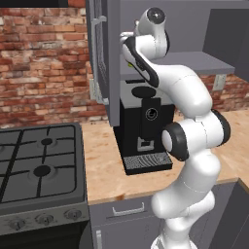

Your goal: Open the cabinet. Pick the spray and place it next to the sink. Then close the cabinet.

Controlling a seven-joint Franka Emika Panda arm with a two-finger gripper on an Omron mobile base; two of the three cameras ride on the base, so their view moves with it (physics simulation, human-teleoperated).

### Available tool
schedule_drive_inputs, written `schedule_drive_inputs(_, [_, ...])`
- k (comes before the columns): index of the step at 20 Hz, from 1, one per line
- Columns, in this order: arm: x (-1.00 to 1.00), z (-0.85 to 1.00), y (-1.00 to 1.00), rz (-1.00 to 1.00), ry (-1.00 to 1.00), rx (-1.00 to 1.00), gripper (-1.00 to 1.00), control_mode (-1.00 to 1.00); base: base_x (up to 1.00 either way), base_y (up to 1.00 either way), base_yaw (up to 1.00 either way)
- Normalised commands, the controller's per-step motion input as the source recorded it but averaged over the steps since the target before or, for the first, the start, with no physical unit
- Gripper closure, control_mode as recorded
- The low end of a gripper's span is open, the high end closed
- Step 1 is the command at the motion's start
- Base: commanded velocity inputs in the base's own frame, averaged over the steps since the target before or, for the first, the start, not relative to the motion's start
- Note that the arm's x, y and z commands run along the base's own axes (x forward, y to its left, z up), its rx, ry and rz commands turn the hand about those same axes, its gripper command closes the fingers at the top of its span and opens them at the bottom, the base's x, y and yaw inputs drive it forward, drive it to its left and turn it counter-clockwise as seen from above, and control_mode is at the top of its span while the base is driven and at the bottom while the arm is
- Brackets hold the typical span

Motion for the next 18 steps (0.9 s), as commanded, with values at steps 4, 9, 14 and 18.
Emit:
schedule_drive_inputs(4, [0.0,0.0,0.0,0.0,0.0,0.0,1.0,-1.0,0.0,0.0,0.0])
schedule_drive_inputs(9, [0.0,0.0,0.0,0.0,0.0,0.0,1.0,-1.0,0.0,0.0,0.0])
schedule_drive_inputs(14, [-0.15,0.0,0.0,0.0,0.0,0.0,1.0,-1.0,0.0,0.0,0.0])
schedule_drive_inputs(18, [-0.6,0.0,-0.01,0.0,0.0,0.0,1.0,-1.0,0.0,0.0,0.0])
